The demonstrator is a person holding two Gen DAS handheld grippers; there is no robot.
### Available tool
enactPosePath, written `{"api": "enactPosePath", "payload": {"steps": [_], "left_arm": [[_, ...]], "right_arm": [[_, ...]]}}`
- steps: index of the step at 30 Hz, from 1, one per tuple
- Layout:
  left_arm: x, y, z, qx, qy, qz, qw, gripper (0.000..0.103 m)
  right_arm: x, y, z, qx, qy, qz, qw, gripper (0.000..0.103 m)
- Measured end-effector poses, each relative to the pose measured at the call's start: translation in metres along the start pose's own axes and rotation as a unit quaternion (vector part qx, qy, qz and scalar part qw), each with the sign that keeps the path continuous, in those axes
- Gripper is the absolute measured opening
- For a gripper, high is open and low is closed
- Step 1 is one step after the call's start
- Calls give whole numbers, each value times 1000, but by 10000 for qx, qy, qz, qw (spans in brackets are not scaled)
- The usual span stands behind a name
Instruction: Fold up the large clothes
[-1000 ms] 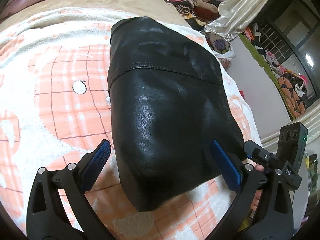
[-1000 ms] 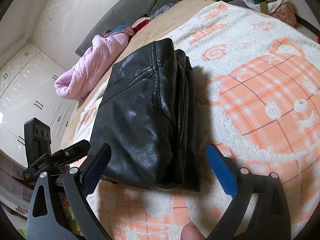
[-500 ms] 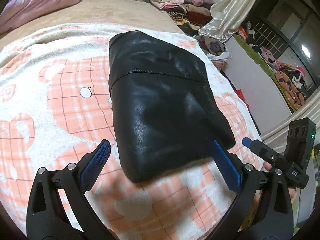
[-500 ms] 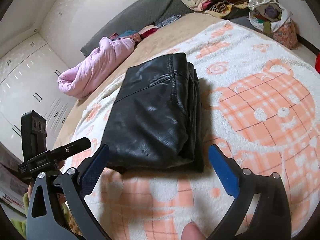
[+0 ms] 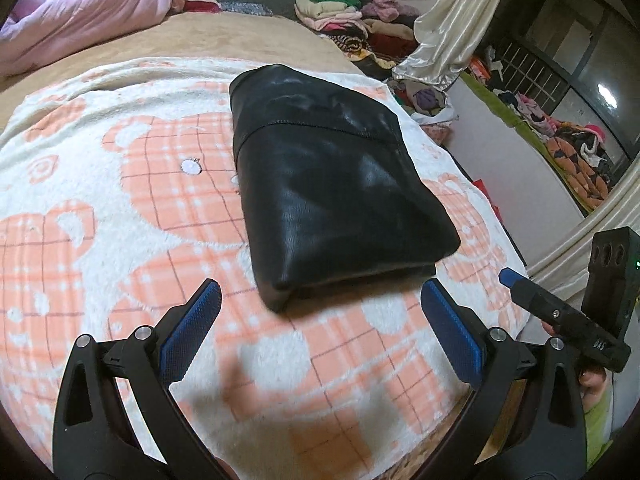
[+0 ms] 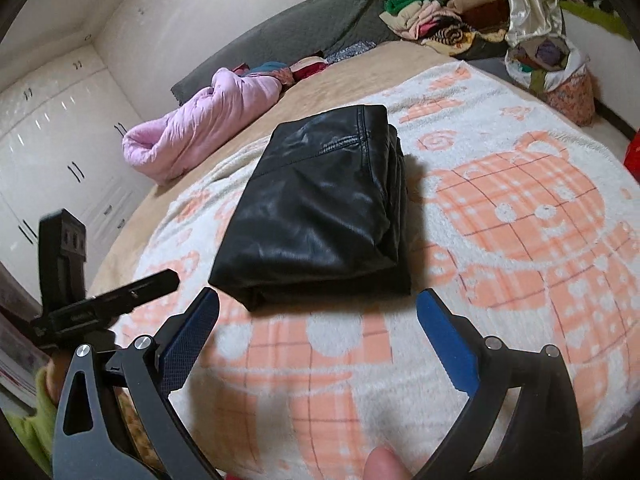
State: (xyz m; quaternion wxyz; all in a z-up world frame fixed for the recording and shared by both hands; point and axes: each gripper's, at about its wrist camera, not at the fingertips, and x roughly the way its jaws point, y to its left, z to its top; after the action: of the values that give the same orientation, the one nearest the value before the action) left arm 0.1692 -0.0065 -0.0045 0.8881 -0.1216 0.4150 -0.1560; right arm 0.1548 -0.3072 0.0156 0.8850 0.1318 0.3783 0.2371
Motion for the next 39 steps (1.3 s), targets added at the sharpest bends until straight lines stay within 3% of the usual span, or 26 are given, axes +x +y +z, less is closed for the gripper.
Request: {"api": "enactPosePath", "payload": {"steps": [10, 19, 39], "left_arm": [[-12, 2, -46, 102, -358, 480, 9982, 94], [-5, 10, -75, -3, -295, 669, 9973, 94], [-5, 12, -78, 14, -186, 950, 9953, 94]], "right_arm": [[-13, 24, -43, -714, -450, -601, 9946, 99], [4, 25, -71, -956, -279, -1094, 9890, 99], [7, 18, -78, -839, -170, -1119, 9900, 99]]}}
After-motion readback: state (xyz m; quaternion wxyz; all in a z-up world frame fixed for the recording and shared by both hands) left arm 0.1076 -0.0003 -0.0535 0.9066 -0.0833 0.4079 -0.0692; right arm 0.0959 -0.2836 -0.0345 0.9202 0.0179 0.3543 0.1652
